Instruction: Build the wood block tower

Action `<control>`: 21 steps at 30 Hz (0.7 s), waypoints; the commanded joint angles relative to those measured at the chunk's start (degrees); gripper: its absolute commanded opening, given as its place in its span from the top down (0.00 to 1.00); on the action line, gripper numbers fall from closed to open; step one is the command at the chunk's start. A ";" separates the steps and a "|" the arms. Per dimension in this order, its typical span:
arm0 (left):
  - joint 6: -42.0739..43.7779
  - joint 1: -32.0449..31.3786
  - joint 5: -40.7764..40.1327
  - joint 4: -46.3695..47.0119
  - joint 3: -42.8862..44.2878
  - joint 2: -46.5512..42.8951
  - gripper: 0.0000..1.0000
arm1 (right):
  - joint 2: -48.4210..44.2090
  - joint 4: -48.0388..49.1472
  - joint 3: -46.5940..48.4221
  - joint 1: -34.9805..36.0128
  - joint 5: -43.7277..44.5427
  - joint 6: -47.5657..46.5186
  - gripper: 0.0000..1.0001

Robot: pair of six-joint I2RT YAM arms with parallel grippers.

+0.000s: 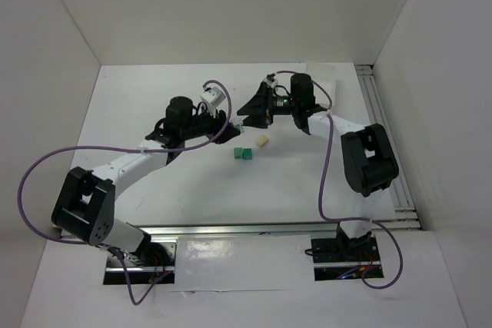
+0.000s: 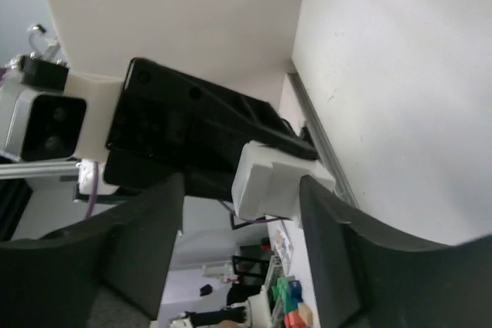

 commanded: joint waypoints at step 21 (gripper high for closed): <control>7.32 -7.12 -33.35 -67.47 66.25 42.71 1.00 | -16.98 -50.63 0.74 -18.01 35.56 -36.71 0.24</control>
